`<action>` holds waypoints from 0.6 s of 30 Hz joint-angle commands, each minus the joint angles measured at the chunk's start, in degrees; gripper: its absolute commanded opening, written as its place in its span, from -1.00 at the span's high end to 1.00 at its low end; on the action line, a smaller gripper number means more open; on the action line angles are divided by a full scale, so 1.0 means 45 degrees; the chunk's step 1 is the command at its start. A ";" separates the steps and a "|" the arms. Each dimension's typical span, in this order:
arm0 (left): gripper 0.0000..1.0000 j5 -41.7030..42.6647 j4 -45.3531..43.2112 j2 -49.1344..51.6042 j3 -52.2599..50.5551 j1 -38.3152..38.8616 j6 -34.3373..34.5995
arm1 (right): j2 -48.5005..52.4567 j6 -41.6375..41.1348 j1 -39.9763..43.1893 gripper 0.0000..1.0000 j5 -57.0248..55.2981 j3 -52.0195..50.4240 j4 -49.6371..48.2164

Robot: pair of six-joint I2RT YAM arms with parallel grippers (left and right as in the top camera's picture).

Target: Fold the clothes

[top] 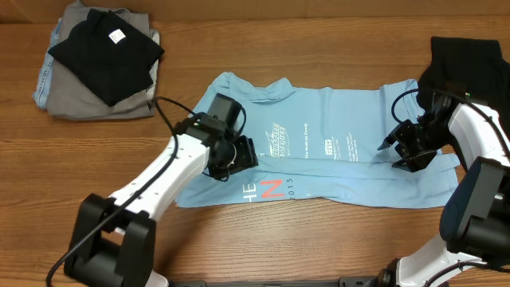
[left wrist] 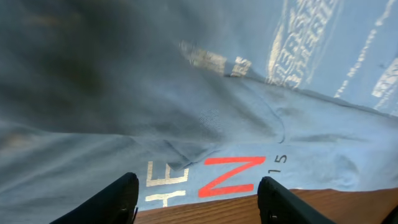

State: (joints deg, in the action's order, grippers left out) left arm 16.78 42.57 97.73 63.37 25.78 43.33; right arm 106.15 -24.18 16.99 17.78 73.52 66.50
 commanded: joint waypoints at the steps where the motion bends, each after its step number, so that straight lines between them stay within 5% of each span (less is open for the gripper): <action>1: -0.29 0.0185 -0.0024 0.0831 0.0107 0.0495 0.1399 | -0.0155 0.0049 -0.0049 -0.15 0.0068 0.0262 -0.0049; 7: -0.26 0.0267 -0.0335 0.1549 0.0107 0.0704 0.2055 | -0.0155 0.0058 -0.0049 -0.74 0.0000 0.0262 0.0015; 18: -0.26 -0.0107 -0.0359 0.1593 0.0073 0.0733 0.2438 | -0.0155 0.0058 -0.0049 -0.81 -0.0029 0.0262 0.0010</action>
State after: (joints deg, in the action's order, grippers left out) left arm 17.34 40.71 104.18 63.37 28.80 52.42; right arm 106.15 -23.92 16.99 17.74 73.52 66.65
